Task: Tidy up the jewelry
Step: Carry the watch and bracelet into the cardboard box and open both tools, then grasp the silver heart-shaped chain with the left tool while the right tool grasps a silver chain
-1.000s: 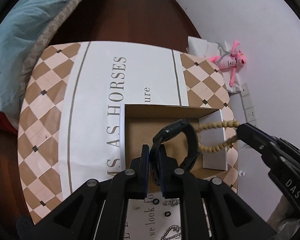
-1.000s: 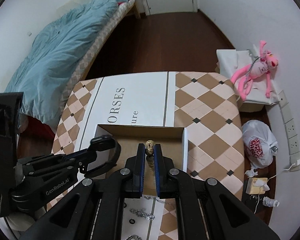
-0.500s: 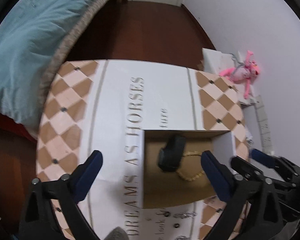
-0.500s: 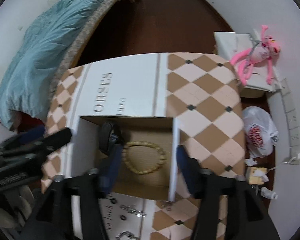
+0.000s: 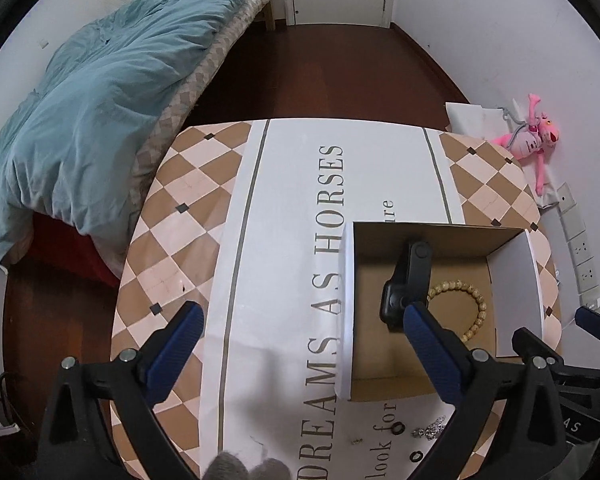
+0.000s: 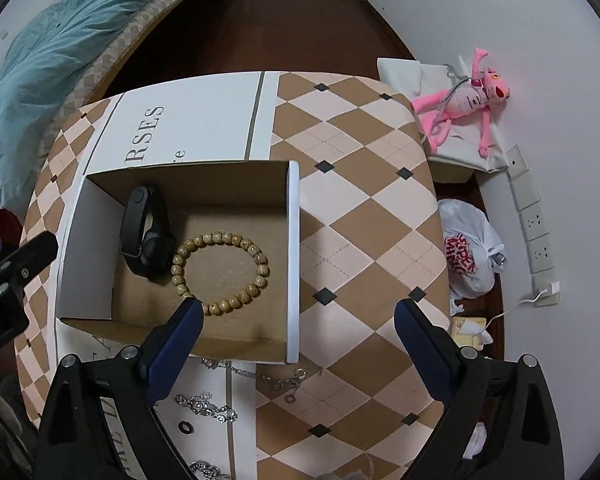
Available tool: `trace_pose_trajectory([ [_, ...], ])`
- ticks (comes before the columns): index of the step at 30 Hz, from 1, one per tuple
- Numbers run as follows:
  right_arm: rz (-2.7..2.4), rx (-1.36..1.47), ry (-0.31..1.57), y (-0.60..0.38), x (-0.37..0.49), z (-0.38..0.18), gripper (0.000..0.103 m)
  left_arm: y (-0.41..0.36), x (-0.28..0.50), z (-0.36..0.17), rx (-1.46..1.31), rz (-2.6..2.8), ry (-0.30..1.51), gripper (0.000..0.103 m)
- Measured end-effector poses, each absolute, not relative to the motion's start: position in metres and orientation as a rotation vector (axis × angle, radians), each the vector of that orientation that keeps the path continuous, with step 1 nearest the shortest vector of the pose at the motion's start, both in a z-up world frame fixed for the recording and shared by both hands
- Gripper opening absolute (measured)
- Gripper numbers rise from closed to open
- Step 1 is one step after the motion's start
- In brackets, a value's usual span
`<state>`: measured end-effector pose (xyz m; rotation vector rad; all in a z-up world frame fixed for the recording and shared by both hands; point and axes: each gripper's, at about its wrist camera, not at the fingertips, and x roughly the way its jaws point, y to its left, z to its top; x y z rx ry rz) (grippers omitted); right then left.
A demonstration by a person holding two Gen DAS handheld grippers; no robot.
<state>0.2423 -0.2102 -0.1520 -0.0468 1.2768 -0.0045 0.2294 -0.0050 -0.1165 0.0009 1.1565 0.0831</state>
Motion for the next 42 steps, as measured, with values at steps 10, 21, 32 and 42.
trace_pose_trajectory([
  [10,-0.051,-0.052,1.192,-0.210,0.225,-0.128,0.098,-0.006,0.210,-0.101,0.002,0.084,1.111,0.102],
  [21,-0.076,-0.046,1.064,-0.215,0.190,-0.075,0.098,-0.012,0.172,-0.061,0.016,0.069,1.014,0.102],
  [32,-0.070,0.001,0.981,-0.226,0.145,-0.035,0.098,-0.015,0.133,-0.026,-0.011,0.044,0.961,0.102],
  [42,-0.008,0.052,1.144,-0.233,0.094,-0.097,0.098,-0.010,0.094,-0.069,0.010,0.120,1.036,0.102],
])
